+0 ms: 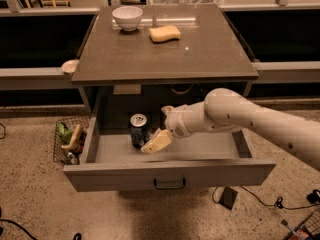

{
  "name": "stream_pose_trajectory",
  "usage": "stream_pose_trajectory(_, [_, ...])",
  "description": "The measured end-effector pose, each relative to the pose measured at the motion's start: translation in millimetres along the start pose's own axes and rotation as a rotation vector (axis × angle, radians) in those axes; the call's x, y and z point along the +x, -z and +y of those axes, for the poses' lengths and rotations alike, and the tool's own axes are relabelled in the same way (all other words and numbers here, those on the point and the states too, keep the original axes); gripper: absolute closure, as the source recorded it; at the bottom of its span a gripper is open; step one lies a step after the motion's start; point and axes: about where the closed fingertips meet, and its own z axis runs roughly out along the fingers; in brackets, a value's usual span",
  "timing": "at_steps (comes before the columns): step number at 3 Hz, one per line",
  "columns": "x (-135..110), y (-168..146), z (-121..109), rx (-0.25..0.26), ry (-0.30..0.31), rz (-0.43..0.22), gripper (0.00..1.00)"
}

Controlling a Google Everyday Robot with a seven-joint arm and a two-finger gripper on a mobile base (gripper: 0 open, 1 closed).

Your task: Pick pepsi can from top drawer and place on counter

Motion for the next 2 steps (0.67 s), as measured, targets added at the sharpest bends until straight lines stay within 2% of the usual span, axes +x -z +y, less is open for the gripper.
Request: stream_pose_trajectory(2, [8.2, -41.7, -22.3, 0.057, -0.013, -0.037, 0.0])
